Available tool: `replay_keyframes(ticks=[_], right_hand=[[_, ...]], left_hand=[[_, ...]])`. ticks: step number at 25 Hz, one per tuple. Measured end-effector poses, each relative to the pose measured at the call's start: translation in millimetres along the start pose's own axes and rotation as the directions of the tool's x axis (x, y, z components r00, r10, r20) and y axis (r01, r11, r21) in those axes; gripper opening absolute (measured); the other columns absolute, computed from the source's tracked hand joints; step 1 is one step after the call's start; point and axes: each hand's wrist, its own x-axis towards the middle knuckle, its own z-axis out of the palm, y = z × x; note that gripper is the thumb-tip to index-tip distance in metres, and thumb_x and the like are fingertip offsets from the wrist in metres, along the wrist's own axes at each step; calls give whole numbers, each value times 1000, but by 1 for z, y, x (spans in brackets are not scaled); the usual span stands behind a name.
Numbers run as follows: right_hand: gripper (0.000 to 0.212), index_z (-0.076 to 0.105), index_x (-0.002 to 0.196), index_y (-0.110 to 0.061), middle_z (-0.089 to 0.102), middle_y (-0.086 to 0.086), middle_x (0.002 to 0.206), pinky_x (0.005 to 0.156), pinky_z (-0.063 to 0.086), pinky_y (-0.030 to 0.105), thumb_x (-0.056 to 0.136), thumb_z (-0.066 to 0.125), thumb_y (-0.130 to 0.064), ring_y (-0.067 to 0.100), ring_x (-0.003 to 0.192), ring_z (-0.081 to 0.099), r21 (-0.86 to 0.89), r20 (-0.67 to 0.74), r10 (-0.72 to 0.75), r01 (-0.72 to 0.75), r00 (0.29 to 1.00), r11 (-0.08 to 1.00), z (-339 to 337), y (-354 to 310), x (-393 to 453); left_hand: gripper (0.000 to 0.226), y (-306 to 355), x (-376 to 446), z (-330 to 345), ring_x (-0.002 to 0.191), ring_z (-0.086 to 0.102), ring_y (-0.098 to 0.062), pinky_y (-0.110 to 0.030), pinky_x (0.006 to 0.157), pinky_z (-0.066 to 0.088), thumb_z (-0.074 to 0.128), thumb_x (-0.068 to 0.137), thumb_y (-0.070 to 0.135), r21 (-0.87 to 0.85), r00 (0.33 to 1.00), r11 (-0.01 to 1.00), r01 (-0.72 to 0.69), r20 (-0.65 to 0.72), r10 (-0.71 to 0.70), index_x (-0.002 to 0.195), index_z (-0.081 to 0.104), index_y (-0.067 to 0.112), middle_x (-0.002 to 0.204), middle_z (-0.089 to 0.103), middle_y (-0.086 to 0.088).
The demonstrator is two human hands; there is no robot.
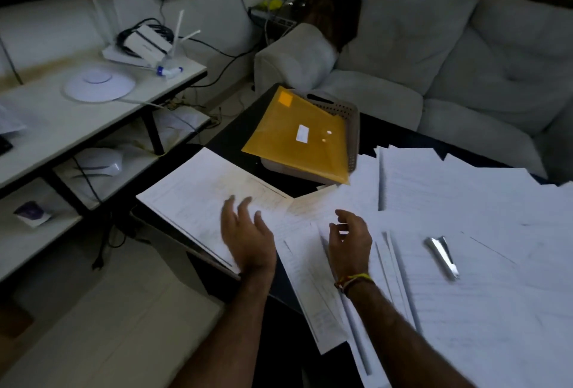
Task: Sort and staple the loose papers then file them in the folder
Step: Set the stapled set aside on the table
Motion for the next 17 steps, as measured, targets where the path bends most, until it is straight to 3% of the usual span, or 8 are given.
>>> replay_keyframes(ticks=[2, 6, 10, 13, 17], right_hand=[[28, 66, 109, -8, 63, 5, 102, 68, 50, 15, 83, 65, 3, 9, 78, 59, 10, -15, -13, 13, 1000, 1000, -14, 4, 3], [24, 67, 108, -7, 65, 7, 101, 76, 48, 19, 84, 66, -4, 8, 82, 57, -81, -78, 88, -95, 993, 992, -80, 30, 17], [25, 67, 109, -6, 67, 10, 103, 87, 51, 30, 84, 65, -5, 17, 90, 61, -136, -146, 238, -257, 960, 957, -133, 72, 19], [28, 65, 111, -9, 64, 12, 106, 89, 48, 37, 84, 62, -8, 29, 101, 60, -280, -209, 380, -427, 901, 860, -159, 108, 16], [38, 58, 121, -10, 56, 14, 115, 89, 47, 41, 86, 63, -24, 34, 107, 55, -390, -166, 451, -478, 877, 787, -159, 132, 15]], left_hand=[[22, 25, -29, 17, 116, 52, -23, -41, 95, 48, 58, 91, 11, -125, 976, 986, -115, 168, 135, 112, 64, 13, 121, 61, -4], [20, 83, -94, 60, 107, 58, -14, -40, 86, 53, 57, 92, 17, -311, 845, 944, -112, 470, 255, 111, 65, 20, 112, 66, 7], [21, 121, -130, 90, 106, 60, -13, -36, 89, 54, 59, 93, 18, -340, 753, 929, -150, 570, 330, 112, 66, 17, 113, 67, 4], [23, 130, -149, 114, 109, 59, -14, -32, 93, 51, 61, 92, 21, -271, 652, 948, -168, 690, 313, 115, 64, 19, 117, 66, 2], [14, 113, -169, 124, 102, 54, -14, -29, 86, 49, 63, 89, 25, -275, 647, 893, -355, 617, 448, 101, 65, 18, 104, 64, 4]])
